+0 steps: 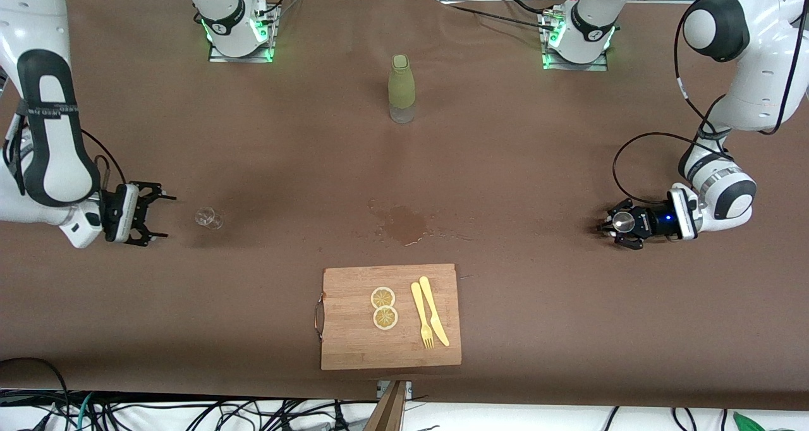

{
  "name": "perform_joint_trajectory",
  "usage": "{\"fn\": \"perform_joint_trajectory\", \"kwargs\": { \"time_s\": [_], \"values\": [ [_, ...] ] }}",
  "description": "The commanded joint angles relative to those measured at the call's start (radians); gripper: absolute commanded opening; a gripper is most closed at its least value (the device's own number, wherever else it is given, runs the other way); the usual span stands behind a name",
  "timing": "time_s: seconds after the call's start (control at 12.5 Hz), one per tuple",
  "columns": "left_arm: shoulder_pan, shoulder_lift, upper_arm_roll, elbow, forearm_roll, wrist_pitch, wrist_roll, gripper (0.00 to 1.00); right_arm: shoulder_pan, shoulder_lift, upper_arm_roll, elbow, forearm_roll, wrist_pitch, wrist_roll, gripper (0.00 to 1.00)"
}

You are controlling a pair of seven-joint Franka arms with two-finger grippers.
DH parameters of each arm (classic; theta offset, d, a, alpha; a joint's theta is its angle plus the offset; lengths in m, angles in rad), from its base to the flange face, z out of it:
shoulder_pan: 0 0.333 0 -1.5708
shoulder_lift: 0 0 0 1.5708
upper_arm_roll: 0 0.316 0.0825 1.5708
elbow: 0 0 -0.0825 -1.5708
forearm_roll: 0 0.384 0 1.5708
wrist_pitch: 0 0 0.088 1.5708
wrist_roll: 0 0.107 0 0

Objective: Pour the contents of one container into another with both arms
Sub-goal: 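Lower the beaker with the right gripper while the left gripper sets down the jigger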

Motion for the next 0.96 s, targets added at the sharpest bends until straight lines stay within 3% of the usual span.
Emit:
{"fn": "perform_joint_trajectory", "kwargs": {
  "time_s": [0.0,0.32,0.56,0.88],
  "values": [
    [0.008,0.01,-0.005,0.003,0.028,-0.006,0.059,0.0,0.045,-0.074,0.0,-0.022,-0.098,-0.014,0.182,1.0],
    [0.008,0.013,-0.005,0.002,0.028,0.031,0.076,0.0,0.103,-0.166,0.038,-0.023,-0.273,-0.037,0.504,1.0],
    [0.008,0.015,0.001,0.002,0.051,0.033,0.082,0.0,0.102,-0.246,0.166,-0.022,-0.461,-0.084,0.845,1.0],
    [0.001,0.013,0.024,0.002,0.052,0.031,0.099,0.0,0.102,-0.281,0.265,-0.018,-0.571,-0.143,1.176,1.0]
  ]
}}
